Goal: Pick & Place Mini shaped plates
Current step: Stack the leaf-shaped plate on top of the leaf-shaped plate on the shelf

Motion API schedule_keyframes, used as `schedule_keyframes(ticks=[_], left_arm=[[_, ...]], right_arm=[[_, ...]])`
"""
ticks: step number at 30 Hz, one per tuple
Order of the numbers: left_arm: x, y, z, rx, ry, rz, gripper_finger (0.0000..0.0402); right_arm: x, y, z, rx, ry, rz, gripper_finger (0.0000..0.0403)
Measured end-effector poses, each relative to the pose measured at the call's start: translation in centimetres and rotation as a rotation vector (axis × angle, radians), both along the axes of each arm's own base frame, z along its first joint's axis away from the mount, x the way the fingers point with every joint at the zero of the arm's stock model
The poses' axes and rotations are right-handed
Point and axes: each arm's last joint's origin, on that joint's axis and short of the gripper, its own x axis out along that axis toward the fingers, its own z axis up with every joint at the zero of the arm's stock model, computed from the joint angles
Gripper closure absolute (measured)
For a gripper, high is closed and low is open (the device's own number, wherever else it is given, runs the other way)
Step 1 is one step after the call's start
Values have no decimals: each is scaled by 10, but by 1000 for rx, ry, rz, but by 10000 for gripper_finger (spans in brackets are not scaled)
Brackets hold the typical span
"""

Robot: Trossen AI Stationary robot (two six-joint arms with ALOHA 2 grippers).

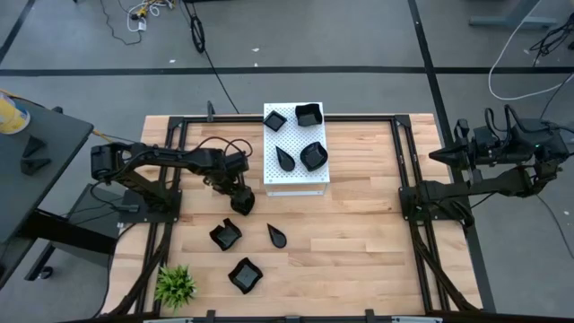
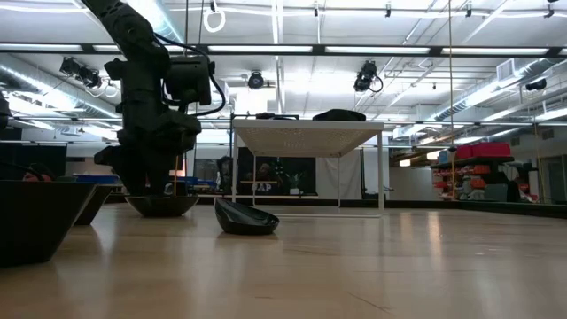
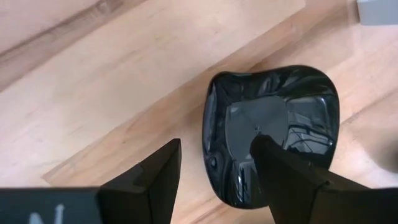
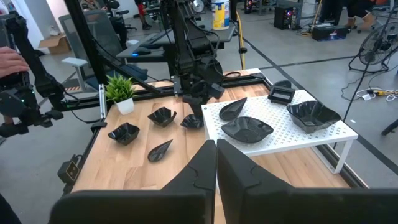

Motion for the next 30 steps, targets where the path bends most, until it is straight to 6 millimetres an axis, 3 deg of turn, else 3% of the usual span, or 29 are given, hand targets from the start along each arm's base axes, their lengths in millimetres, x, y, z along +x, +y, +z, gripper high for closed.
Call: schedule_keyframes(ticks=[20, 30], left_arm=[[0, 1, 0, 28, 13, 34, 196], [0, 0, 0, -4, 10, 52, 244]], right_arm=[[0, 0, 0, 0, 0, 0, 384], [0, 0, 0, 0, 0, 0, 384]])
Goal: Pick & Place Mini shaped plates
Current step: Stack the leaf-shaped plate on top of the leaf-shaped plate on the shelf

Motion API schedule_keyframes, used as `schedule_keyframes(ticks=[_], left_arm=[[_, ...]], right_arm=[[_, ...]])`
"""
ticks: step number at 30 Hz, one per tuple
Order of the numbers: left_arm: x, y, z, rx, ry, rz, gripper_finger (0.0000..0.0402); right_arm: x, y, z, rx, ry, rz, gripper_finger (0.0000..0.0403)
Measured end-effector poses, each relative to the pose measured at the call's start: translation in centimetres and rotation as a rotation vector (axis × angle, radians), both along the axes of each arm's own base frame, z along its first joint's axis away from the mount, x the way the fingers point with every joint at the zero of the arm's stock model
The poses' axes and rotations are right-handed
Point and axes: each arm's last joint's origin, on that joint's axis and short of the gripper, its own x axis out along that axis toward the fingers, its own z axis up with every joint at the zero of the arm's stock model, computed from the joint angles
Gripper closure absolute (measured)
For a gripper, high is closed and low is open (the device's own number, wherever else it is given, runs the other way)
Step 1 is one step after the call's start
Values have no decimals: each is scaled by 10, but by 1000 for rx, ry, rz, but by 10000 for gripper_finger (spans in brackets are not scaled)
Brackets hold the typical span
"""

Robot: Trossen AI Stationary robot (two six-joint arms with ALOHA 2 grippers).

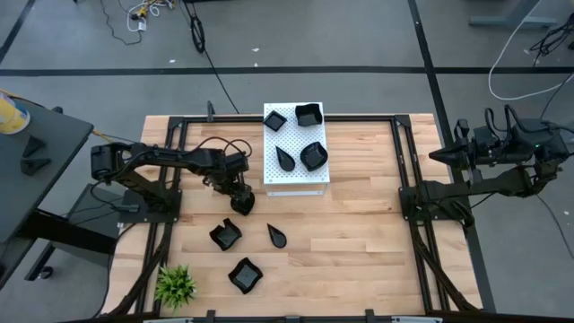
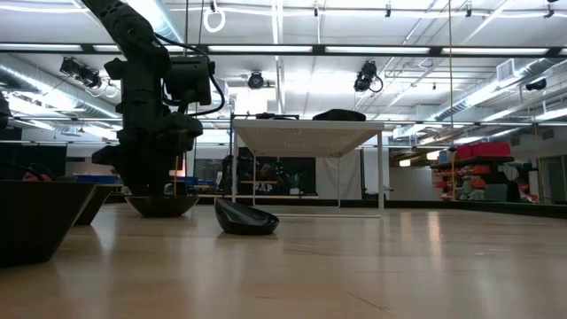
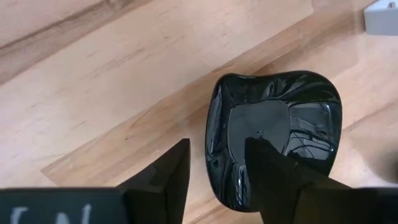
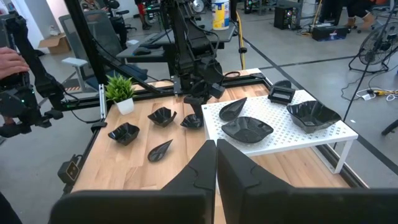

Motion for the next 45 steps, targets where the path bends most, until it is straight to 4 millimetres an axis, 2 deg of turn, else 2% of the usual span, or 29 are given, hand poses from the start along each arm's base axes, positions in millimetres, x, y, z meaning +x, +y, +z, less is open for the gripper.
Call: schedule_keyframes(ticks=[14, 25, 35, 45], left_arm=[[2, -2, -9, -64, 32, -15, 299], [2, -2, -9, -70, 34, 4, 338], [3, -2, -9, -86, 28, 5, 389], [6, -2, -3, -110, 26, -7, 388]], right_arm=[[0, 0, 0, 0, 0, 0, 384], [0, 0, 0, 0, 1, 0, 384], [0, 0, 0, 0, 0, 0, 384], [0, 0, 0, 0, 0, 0, 384]])
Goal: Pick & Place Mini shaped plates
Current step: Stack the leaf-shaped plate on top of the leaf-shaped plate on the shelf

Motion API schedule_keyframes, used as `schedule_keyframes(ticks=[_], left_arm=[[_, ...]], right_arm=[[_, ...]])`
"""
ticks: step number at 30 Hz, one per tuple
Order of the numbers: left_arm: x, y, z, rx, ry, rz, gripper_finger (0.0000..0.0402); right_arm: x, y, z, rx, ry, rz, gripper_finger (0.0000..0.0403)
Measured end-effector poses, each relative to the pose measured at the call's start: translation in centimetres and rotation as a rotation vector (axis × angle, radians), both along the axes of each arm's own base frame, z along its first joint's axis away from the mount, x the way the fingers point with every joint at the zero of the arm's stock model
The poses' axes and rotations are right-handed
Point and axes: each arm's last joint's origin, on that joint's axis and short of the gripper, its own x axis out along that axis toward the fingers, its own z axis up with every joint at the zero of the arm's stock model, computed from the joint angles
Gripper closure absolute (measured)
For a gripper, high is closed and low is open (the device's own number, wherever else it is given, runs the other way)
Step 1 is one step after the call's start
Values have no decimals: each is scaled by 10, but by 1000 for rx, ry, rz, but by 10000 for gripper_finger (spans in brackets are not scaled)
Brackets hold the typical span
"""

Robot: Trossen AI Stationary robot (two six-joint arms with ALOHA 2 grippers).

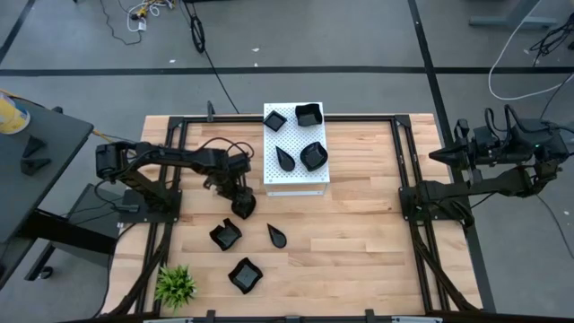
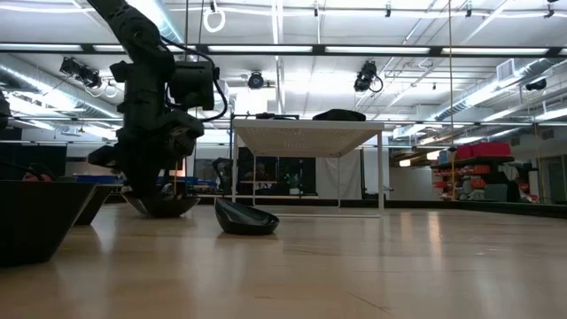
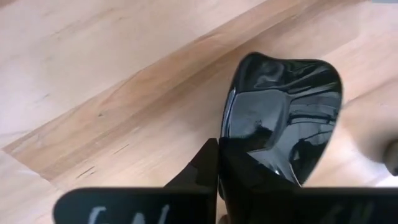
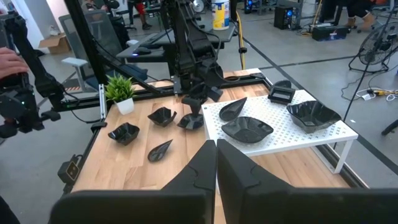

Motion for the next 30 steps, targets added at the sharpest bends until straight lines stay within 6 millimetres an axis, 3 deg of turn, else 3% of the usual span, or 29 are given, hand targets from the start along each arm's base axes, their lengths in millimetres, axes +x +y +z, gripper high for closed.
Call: schedule_keyframes(ticks=[9, 21, 30], left_arm=[[9, 3, 22, 13, -1, -63, 394], [5, 3, 54, 32, 89, -140, 394], [9, 5, 111, 55, 121, -211, 396]], right_arm=[[0, 0, 0, 0, 0, 0, 384], [0, 0, 0, 0, 0, 0, 384], [0, 0, 0, 0, 0, 0, 384]])
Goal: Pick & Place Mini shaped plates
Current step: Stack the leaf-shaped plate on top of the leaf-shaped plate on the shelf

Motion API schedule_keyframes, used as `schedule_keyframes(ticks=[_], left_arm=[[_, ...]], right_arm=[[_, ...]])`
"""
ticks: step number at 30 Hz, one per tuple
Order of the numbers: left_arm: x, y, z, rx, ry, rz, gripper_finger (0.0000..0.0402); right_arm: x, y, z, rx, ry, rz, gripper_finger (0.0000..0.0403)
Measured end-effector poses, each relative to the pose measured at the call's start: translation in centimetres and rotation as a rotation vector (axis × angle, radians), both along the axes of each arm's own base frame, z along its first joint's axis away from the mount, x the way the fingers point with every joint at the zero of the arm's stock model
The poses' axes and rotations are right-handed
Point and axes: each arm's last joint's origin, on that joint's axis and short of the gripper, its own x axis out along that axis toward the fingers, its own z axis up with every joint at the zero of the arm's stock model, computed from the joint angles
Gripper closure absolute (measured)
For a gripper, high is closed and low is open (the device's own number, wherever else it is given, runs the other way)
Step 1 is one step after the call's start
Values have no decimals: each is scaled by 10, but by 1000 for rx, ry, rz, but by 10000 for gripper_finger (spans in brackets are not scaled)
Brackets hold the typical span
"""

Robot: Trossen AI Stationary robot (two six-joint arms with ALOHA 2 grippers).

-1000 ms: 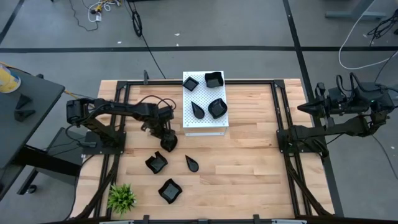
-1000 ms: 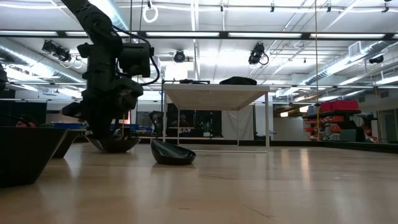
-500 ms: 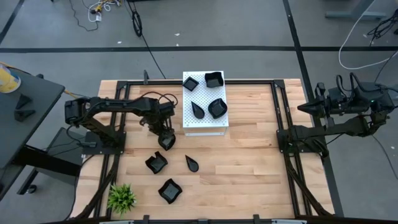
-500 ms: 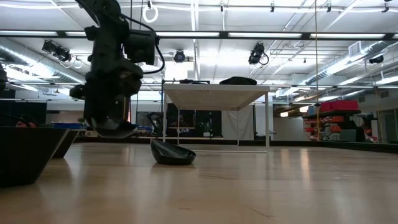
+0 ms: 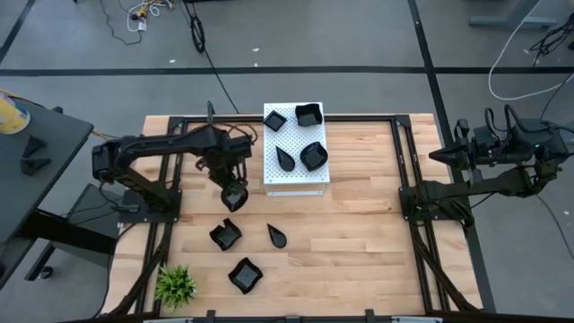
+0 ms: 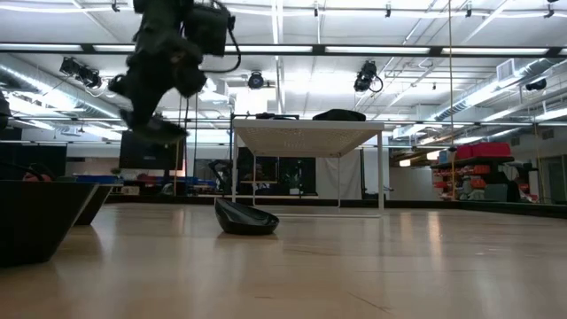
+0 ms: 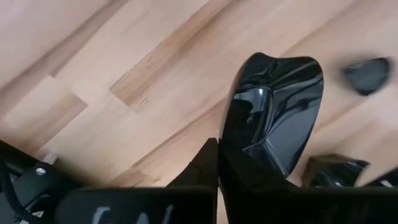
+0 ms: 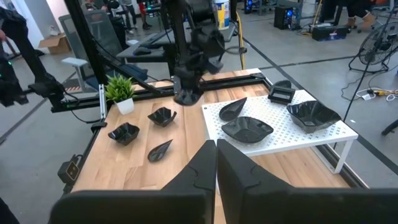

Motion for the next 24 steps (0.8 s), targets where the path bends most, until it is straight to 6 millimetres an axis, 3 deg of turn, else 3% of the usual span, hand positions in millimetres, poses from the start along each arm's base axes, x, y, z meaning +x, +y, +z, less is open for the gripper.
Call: schedule_keyframes(ticks=[9, 24], left_arm=[[13, 11, 57, 44, -159, 25, 393], [68, 58, 94, 130, -325, 77, 397]], right_arm=[[0, 0, 0, 0, 0, -1, 384], [0, 0, 0, 0, 0, 0, 384]])
